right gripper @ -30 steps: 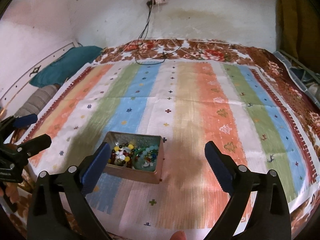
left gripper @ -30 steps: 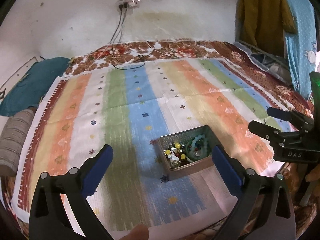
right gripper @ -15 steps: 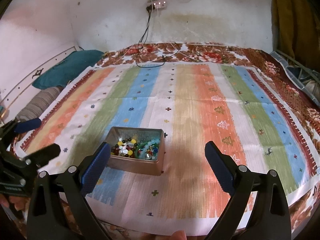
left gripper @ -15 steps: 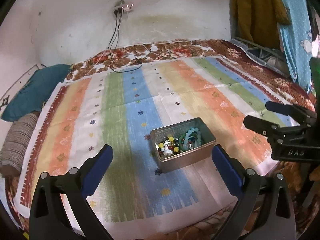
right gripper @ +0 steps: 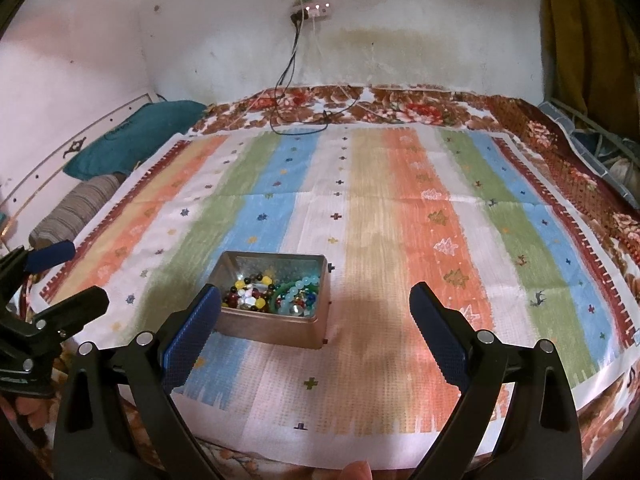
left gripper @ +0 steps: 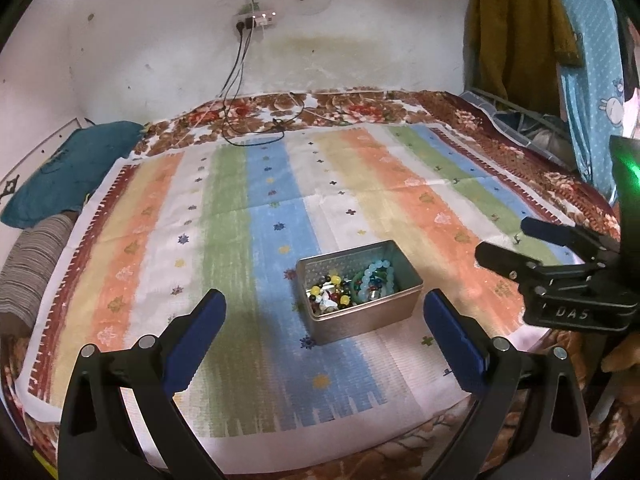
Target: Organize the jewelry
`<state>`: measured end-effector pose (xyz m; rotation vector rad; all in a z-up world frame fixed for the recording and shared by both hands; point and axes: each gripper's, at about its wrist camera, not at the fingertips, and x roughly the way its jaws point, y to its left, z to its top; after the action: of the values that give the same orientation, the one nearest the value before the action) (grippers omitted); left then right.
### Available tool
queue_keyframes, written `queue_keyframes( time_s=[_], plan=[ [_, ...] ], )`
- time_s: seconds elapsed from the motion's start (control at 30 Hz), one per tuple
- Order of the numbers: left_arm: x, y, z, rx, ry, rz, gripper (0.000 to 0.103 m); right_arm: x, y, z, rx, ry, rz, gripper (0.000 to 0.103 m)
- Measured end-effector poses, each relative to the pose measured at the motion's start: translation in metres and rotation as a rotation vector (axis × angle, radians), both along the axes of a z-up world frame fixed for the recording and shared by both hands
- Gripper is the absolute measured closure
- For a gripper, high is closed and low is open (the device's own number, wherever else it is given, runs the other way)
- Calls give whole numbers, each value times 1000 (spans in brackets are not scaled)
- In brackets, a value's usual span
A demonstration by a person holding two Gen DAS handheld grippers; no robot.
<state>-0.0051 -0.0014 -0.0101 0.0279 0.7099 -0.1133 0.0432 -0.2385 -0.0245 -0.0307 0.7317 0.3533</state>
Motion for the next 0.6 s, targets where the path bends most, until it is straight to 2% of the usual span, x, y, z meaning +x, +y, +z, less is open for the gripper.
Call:
queue_keyframes(
  time_s=[0.6],
  plan=[
    [0,3,2,-53,10,-16,6,-3,1,2,3,-19,22,7]
  ],
)
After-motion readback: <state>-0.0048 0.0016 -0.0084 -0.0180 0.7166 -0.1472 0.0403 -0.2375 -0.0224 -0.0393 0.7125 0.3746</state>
